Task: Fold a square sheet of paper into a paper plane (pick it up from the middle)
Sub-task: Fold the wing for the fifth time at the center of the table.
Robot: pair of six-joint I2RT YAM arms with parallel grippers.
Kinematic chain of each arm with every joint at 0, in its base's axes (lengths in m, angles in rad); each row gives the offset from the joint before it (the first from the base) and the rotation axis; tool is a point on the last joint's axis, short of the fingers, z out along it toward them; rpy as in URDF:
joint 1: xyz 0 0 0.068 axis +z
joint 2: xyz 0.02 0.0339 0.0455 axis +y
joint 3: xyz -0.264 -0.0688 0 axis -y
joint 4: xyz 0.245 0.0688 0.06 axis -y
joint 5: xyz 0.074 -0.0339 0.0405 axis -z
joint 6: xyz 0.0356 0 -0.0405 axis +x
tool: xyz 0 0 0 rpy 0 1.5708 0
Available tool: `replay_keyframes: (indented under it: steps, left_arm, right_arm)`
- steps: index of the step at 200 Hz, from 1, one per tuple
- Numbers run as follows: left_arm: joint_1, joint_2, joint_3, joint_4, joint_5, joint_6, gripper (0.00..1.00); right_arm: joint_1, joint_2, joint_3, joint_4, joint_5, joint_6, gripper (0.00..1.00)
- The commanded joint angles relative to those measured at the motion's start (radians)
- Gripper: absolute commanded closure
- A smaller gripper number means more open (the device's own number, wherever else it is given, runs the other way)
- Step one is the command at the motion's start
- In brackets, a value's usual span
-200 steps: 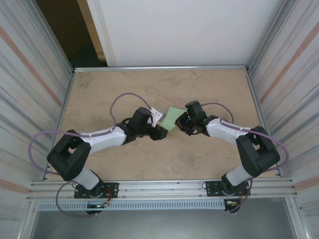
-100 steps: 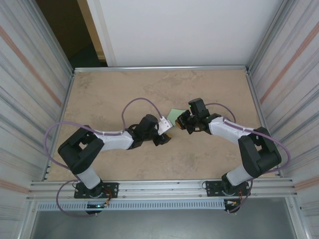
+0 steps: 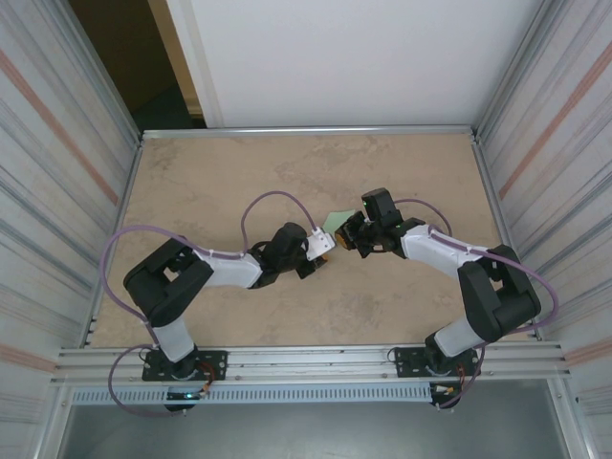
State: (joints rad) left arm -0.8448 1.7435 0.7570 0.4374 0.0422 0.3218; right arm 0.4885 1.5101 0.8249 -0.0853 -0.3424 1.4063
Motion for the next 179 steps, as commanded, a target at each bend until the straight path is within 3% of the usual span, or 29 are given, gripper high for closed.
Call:
replay_keyframes:
  steps: [1,58,75,103,120,179]
  left_arm:
    - [0.000,0.006,-0.007,0.046,-0.032,0.016,0.71]
    - [0.000,0.027,-0.005,0.043,-0.018,-0.016,0.83]
    - [0.000,0.032,-0.005,0.043,-0.012,-0.019,0.88]
    - [0.000,0.045,-0.004,0.042,0.011,-0.036,0.93]
    - [0.000,0.052,-0.001,0.035,0.026,-0.051,0.95]
    - [0.019,0.065,0.052,-0.074,0.188,-0.130,0.98]
  right_arm:
    - [-0.006,-0.018,0.009,-0.026,-0.015,0.019,0.89]
    - [-0.002,-0.005,0.005,-0.033,-0.024,0.020,0.82]
    - [-0.003,-0.008,0.003,-0.042,-0.022,0.019,0.71]
    - [-0.011,-0.044,0.005,-0.087,0.018,0.000,0.44]
    - [-0.032,-0.086,0.002,-0.128,0.056,-0.029,0.35]
    - [-0.118,-0.206,-0.020,-0.253,0.150,-0.141,0.30]
